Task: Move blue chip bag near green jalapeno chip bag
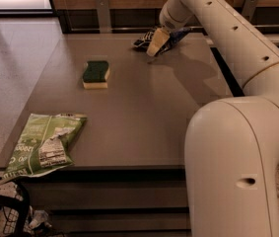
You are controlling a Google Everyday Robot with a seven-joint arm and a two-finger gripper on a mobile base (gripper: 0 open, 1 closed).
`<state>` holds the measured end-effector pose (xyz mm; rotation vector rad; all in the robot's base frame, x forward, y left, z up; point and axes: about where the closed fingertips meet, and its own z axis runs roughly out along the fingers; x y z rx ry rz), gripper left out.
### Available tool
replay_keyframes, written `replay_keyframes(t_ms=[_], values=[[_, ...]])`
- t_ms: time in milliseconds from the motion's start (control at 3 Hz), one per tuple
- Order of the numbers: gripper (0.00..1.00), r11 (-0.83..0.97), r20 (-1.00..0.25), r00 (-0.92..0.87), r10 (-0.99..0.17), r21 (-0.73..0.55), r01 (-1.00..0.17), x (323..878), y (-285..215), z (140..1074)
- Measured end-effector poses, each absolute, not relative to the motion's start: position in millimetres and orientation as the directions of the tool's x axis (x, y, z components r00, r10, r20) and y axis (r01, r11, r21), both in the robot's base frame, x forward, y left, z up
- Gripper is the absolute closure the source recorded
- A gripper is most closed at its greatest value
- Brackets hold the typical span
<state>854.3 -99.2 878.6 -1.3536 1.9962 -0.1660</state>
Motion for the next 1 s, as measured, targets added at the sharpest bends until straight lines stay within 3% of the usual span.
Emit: replay_keyframes(t_ms=[1000], values=[[0.00, 0.445, -0.482, -0.220, -0.848, -0.423, -0.789, 864, -99, 851]])
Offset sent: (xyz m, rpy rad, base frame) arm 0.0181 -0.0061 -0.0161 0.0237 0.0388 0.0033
